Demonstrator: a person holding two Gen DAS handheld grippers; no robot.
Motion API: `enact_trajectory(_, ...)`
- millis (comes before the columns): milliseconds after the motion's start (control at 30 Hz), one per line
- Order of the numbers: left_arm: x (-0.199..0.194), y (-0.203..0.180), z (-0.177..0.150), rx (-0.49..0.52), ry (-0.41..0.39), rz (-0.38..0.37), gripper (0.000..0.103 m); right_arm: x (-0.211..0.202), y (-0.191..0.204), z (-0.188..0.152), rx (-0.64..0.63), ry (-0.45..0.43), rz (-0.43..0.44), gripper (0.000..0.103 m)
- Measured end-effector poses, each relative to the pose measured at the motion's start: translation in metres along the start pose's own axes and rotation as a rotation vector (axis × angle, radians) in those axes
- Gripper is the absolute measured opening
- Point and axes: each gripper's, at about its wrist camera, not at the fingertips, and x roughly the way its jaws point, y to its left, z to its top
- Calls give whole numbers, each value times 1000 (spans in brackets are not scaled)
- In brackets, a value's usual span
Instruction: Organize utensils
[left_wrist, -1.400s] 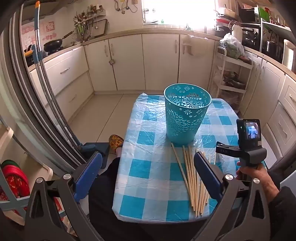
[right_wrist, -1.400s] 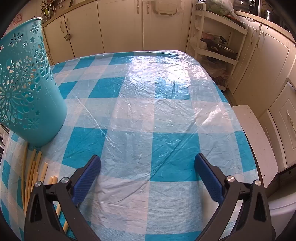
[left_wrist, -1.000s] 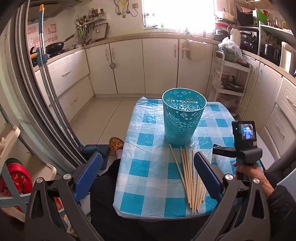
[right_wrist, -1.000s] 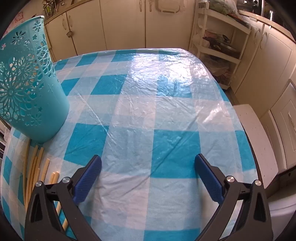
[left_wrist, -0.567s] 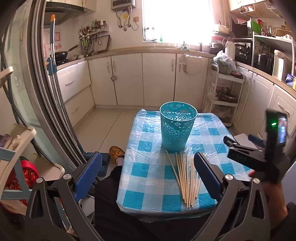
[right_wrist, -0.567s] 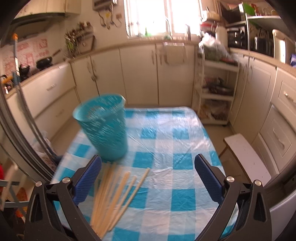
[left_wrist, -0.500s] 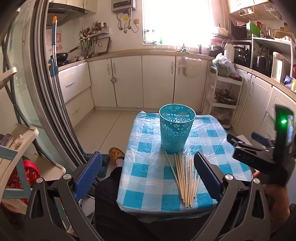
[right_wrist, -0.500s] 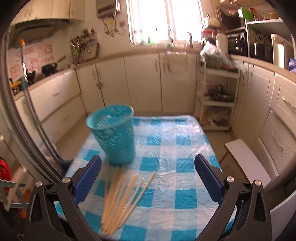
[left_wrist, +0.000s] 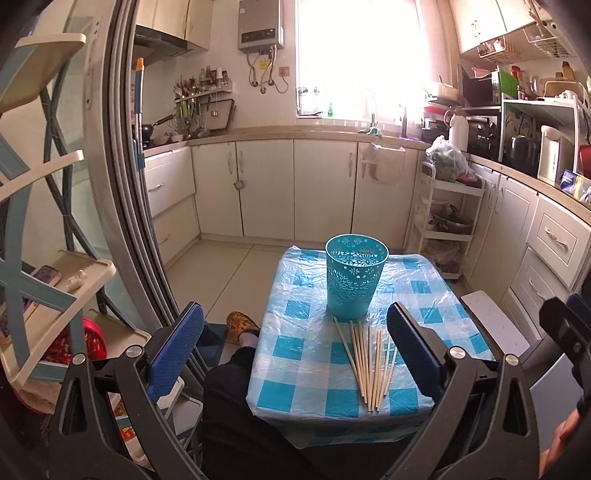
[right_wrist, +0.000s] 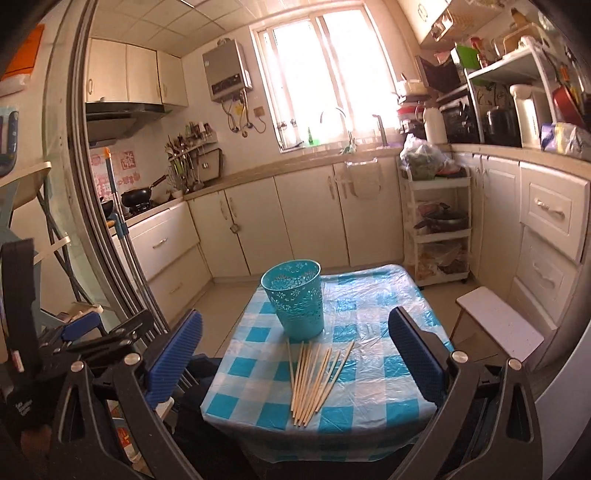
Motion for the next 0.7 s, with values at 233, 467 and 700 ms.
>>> enact_trajectory(233,-25,9,6,-23,-53,-9,96,-25,11,0,-31,-84,34,97)
enact_trajectory(467,-39,10,7,-32,-85,-10,96,-41,16,-1,-60,-134,62,97)
enact_trajectory(700,-45,5,8,-27,-96,-10,96,-45,17,0,-55,-144,72,97)
